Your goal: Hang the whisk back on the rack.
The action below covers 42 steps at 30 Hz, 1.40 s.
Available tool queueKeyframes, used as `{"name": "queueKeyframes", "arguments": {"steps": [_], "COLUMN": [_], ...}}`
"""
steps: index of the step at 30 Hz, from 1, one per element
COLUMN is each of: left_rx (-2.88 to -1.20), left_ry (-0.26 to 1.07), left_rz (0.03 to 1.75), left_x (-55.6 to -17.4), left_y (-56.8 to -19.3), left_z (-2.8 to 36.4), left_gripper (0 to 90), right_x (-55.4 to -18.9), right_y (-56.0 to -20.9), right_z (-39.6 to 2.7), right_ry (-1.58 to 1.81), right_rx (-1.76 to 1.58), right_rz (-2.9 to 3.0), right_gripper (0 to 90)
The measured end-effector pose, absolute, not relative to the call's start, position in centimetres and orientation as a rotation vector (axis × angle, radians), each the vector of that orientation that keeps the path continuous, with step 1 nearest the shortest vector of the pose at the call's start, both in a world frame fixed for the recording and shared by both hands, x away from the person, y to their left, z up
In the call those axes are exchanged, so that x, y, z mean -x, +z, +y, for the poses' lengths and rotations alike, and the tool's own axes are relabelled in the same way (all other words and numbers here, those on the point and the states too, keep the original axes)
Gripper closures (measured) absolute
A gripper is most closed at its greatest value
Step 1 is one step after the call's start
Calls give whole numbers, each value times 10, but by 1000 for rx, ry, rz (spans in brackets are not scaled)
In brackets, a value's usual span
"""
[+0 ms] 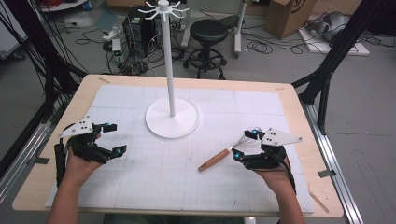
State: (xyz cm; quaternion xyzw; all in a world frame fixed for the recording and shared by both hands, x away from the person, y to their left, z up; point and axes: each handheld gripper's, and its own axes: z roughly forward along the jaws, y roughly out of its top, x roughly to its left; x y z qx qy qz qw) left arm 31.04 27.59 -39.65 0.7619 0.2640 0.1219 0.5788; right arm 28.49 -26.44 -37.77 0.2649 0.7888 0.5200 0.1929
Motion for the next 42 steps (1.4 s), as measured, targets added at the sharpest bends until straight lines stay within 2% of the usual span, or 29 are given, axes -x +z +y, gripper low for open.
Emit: {"name": "queueKeyframes", "arguments": {"steps": [9,24,37,42], "left_rx": [-1787,-1790,-1794,-1798], "left_ry": [283,301,301,301], "left_rz": [615,613,619,620], "left_x": [-310,-306,-306,-305], "left_y": [-396,-391,-392,-393], "left_z": [275,276,278,278], "left_gripper": [25,25,25,25], "right_x": [-292,-332,-357,-363], "right_y": [-368,-365,-378,-396], "right_z": [-260,-226,-198,-193], "right_ry": [1435,1188,853,698], "right_rx": [-727,-628,-472,-440], "right_rz": [2232,2545,2786,2886], "right_gripper": [190,168,168,173]}}
